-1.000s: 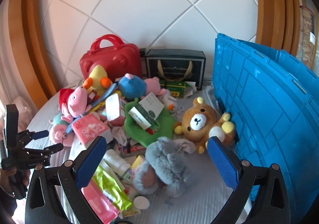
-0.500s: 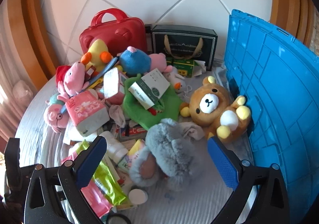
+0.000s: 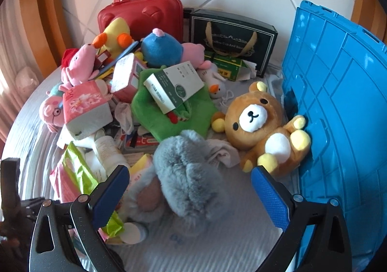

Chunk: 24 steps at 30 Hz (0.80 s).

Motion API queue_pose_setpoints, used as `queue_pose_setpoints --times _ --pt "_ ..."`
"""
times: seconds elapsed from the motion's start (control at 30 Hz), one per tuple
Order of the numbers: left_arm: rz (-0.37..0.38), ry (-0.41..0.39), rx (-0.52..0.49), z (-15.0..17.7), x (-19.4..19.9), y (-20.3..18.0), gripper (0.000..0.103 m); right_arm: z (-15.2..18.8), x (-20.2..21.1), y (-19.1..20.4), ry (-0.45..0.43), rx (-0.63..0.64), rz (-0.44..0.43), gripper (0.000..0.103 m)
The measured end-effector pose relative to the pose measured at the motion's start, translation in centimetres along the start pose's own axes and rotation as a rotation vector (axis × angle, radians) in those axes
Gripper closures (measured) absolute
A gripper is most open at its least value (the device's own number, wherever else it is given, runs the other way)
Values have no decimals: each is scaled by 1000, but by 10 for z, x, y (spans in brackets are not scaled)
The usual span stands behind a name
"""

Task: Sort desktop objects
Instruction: 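Grasp the pink and green wipes packs with left gripper while right grasps the grey plush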

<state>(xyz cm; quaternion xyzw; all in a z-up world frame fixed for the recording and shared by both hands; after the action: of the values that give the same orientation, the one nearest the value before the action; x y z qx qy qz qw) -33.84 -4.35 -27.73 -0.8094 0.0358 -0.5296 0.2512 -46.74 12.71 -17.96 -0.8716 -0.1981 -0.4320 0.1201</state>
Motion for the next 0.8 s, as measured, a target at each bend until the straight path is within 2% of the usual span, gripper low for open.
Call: queue_pose_setpoints --times 0.07,0.13,0.2,0.3,0.43,0.53,0.57,0.63,0.67,0.73,0.8 --pt "-18 -6 -33 -12 -4 -9 25 -1 -11 -4 24 1 -12 1" --pt "-18 -18 -59 -22 -5 -17 31 -1 -21 -8 44 -3 -26 1" --pt "-39 -48 -109 -30 -1 -24 51 -4 -34 -10 67 -4 -43 1" --pt "-17 -53 -134 -40 2 -29 64 -6 -59 -9 119 -3 -60 1" --pt "-24 -67 -177 -50 5 -36 70 -9 -81 -15 161 21 -15 1" --pt "-24 -83 -222 -53 11 -45 73 -3 -102 -23 244 44 -14 1" --pt "-22 -85 -234 -55 12 -47 74 0 -111 -26 266 43 -4 4" --pt "-17 -82 -258 -58 7 -58 74 10 -129 -31 326 -76 -120 58" --pt "-9 -72 -271 -59 5 -62 76 12 -129 -30 317 -98 -117 58" --pt "-9 -73 -314 -59 3 -74 78 11 -110 -13 238 -32 -72 63" --pt "7 -75 -348 -60 7 -82 80 11 -88 -4 179 -31 -86 63"
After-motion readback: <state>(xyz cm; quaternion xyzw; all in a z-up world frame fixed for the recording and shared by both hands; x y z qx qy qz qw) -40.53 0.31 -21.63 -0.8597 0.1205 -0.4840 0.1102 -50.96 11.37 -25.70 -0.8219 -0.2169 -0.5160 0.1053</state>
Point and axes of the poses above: each gripper's, at about its wrist camera, not at the fingertips, and x roughly against the way its jaws point, y to its left, z to its underside, the point moved 3 cm from there along -x, roughly the way its jaws point, and after that the axes turned 1 degree about -x, right-handed, at the moved point
